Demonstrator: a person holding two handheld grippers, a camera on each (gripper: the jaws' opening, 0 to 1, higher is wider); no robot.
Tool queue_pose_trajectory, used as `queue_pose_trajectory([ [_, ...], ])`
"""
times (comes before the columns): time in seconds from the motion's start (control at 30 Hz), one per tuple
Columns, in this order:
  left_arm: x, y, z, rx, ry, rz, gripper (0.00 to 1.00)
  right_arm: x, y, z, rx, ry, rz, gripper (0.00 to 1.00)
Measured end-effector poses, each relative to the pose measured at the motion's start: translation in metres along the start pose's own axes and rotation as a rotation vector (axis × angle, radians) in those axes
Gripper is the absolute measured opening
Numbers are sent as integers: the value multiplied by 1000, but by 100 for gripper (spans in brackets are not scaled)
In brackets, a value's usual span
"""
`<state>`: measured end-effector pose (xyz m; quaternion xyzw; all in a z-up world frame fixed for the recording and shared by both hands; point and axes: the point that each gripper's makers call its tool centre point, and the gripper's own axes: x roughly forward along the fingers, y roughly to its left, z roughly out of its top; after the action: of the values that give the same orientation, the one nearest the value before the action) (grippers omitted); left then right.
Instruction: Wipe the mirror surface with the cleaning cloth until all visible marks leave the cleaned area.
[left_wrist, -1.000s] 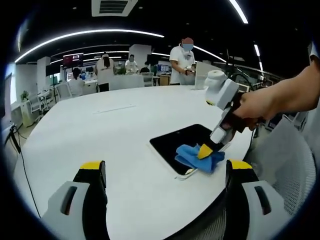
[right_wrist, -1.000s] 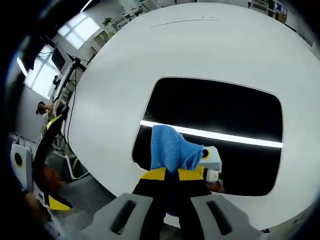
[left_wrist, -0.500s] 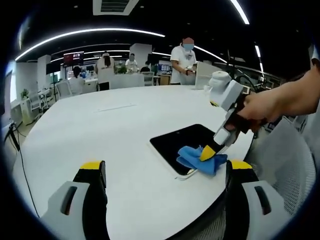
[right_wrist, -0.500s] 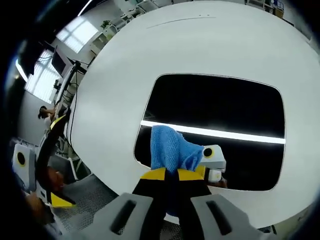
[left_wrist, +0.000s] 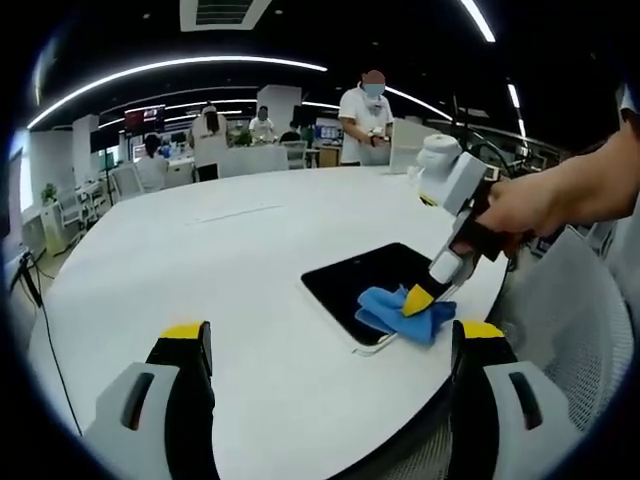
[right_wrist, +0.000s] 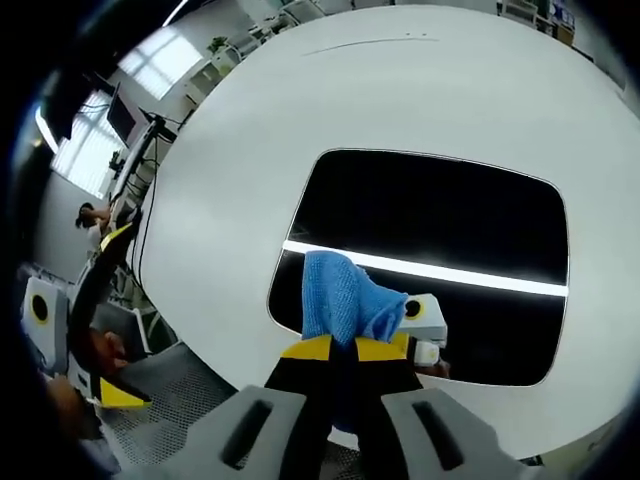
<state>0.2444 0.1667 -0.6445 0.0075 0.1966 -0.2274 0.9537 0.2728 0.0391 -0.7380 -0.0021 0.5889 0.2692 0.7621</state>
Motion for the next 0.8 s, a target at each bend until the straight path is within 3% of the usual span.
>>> queue_pose_trajectory([
  [0.8, 0, -2, -3, -9, 7, -15, 99, -8, -24, -4, 17, -10, -20, 0],
])
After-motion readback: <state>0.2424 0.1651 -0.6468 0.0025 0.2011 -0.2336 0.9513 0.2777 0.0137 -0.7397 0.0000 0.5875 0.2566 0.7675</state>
